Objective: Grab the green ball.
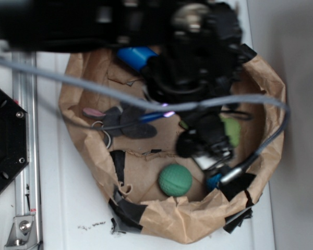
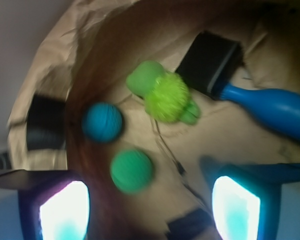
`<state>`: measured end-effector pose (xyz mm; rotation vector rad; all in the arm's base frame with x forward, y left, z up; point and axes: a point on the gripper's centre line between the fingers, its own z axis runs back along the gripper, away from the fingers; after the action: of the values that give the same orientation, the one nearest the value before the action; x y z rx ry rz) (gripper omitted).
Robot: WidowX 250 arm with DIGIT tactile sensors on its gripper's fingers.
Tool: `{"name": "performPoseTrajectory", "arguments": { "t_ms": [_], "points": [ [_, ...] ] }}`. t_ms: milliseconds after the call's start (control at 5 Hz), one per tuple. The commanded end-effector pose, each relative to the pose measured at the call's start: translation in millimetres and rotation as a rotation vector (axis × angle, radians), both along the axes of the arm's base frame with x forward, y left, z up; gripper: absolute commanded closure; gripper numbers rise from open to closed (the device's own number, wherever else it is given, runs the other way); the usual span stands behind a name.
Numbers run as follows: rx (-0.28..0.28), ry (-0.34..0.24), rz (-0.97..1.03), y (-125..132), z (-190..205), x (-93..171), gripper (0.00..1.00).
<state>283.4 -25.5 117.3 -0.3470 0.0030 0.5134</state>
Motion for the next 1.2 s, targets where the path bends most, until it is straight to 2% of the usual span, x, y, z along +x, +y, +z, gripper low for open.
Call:
{"name": "performPoseTrajectory", "arguments": {
  "t_ms": [0, 200, 400, 600, 800, 1000],
  "points": [
    [0.032, 0.115, -0.1, -44.3, -53.5, -5.8, 0.0],
    [0.002, 0.152, -0.158, -65.7, -70.3, -21.0, 0.0],
    [0.005, 0.19, -0.164, -71.8, -84.8, -33.3, 1.0],
    [0.023, 0.182, -0.165, -69.2, -86.6, -44.6, 1.0],
    [0.069, 0.094, -0.185, -62.2, -79.5, -50.7, 1.0],
    [0.143, -0.07, -0.174, -34.1, -36.4, -44.1, 1.0]
  ]
}}
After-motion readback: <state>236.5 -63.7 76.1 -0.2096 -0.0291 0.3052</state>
